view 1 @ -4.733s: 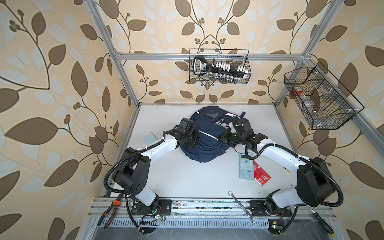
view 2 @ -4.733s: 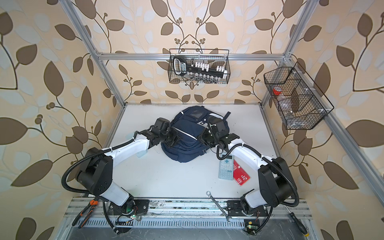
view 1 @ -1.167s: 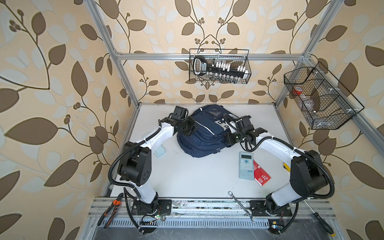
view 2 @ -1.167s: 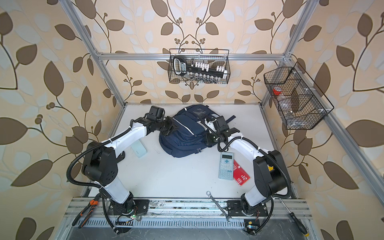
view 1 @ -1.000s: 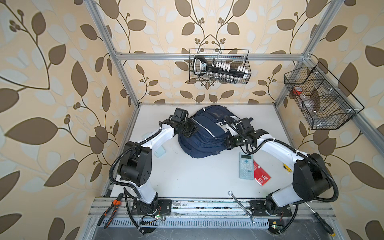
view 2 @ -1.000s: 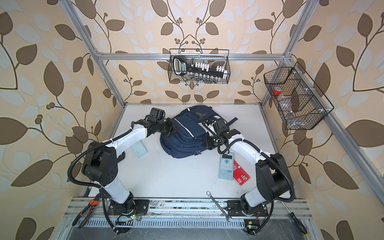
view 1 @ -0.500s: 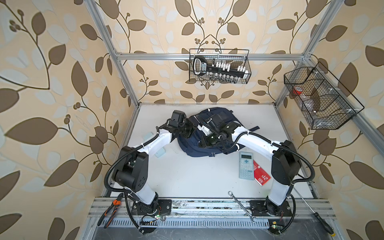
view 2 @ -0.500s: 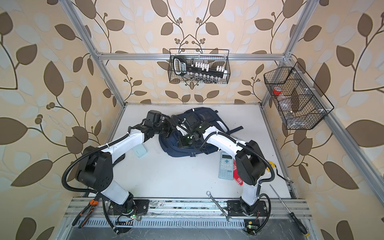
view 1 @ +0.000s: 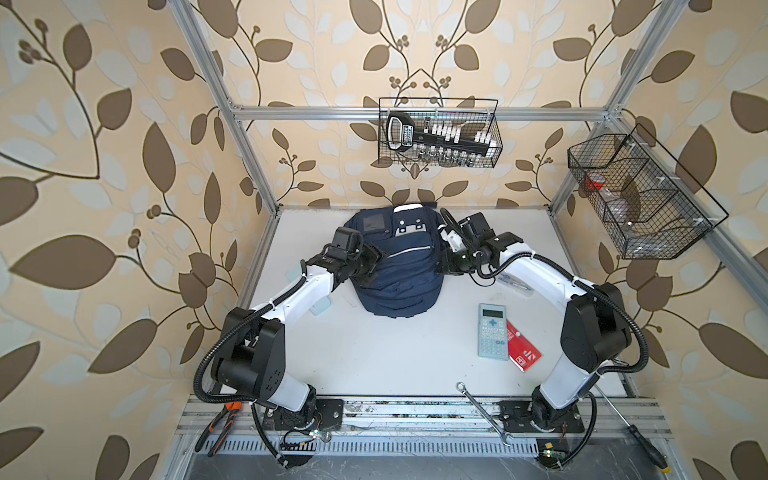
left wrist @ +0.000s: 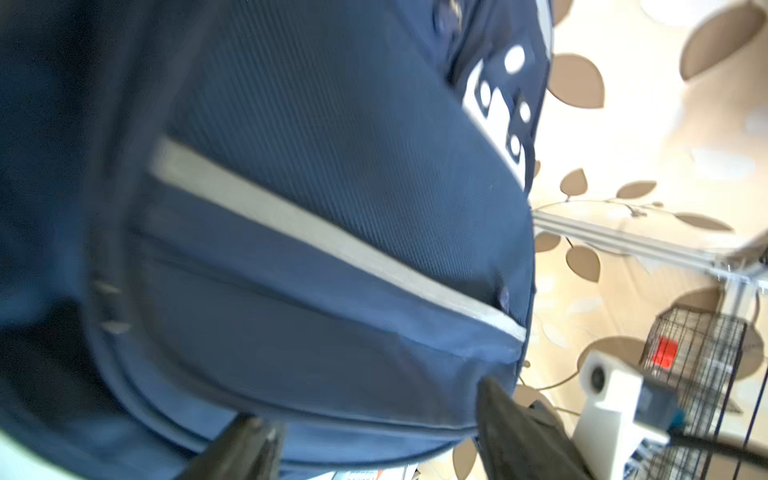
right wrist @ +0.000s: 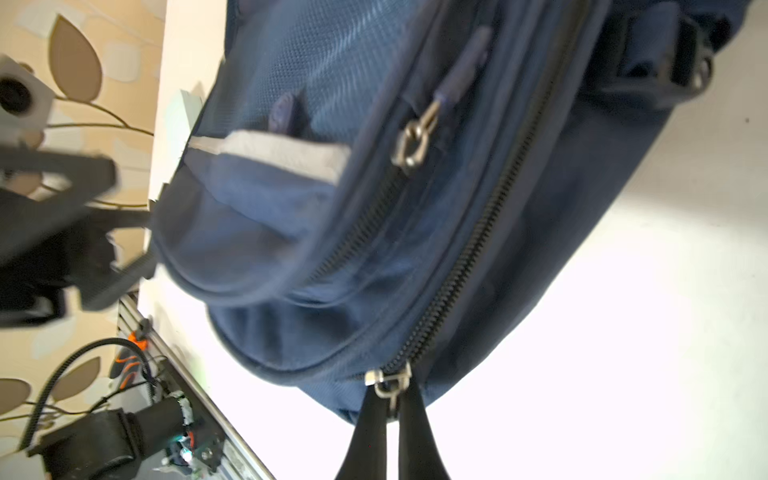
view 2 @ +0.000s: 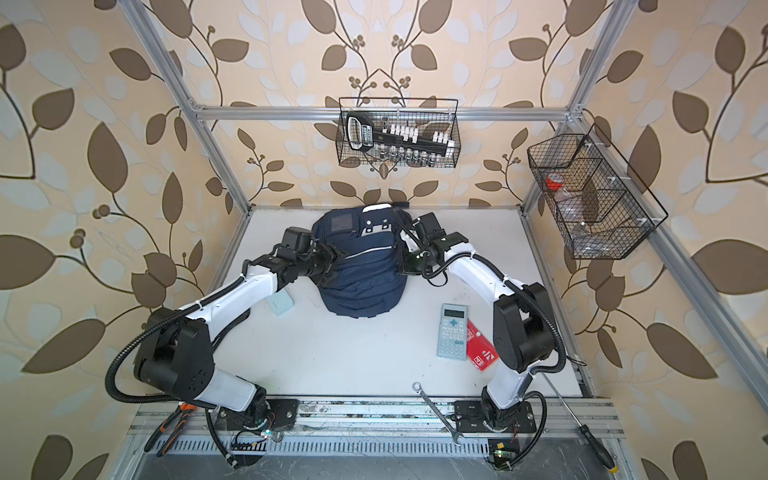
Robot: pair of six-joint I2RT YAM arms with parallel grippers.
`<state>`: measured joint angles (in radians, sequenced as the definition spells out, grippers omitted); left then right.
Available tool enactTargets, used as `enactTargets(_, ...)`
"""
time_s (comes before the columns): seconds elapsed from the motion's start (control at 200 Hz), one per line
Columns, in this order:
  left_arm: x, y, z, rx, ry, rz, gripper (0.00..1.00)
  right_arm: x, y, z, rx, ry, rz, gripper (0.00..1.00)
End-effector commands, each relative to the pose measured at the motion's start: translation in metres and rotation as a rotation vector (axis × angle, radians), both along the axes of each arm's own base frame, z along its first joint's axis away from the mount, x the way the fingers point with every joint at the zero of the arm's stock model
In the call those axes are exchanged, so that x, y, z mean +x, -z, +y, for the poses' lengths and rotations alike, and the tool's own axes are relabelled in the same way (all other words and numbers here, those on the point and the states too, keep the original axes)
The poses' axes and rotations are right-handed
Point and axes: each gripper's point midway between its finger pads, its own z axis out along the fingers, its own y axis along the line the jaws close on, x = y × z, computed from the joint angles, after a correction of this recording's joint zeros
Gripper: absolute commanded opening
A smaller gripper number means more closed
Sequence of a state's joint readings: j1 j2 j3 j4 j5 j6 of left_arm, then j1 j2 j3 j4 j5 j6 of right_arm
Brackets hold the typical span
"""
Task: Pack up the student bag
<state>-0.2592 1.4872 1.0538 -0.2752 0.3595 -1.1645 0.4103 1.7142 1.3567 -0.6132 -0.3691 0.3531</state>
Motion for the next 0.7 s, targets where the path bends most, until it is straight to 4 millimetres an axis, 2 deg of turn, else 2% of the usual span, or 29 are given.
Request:
enactTargets(0.0,-0.021,0.019,0.046,0.026,-0.083,0.138,0.74,-0.026,0.001,-0.001,-0.024,-0.062,0.014,0.00)
enactTargets(0.03,-0.027,0.029,0.051,0.016,-0.090,0.175,0.73,-0.029,0.003,-0.001,-0.025,-0.067,0.019,0.00)
enactTargets(0.045,-0.031,0.023,0.052,0.008,-0.091,0.160,0.72,-0.030,0.004,0.000,-0.025,-0.070,0.020,0.00)
enactTargets(0.075,-0.037,0.025,0.052,0.007,-0.084,0.165,0.71,-0.032,0.005,0.000,-0.026,-0.074,0.022,0.00)
enactTargets(0.205,-0.066,0.037,0.041,0.004,-0.061,0.191,0.70,-0.035,0.005,0.005,-0.025,-0.085,0.024,0.00)
enactTargets(0.305,-0.072,0.039,0.032,-0.032,-0.059,0.160,0.71,-0.034,0.000,0.009,-0.015,-0.086,0.021,0.00)
enactTargets(0.505,-0.039,0.029,0.012,-0.171,-0.047,0.069,0.68,-0.036,-0.011,0.017,0.006,-0.097,0.019,0.00)
enactTargets(0.695,-0.022,-0.009,0.009,-0.193,-0.042,-0.020,0.68,-0.037,-0.029,0.025,0.064,-0.112,0.005,0.00)
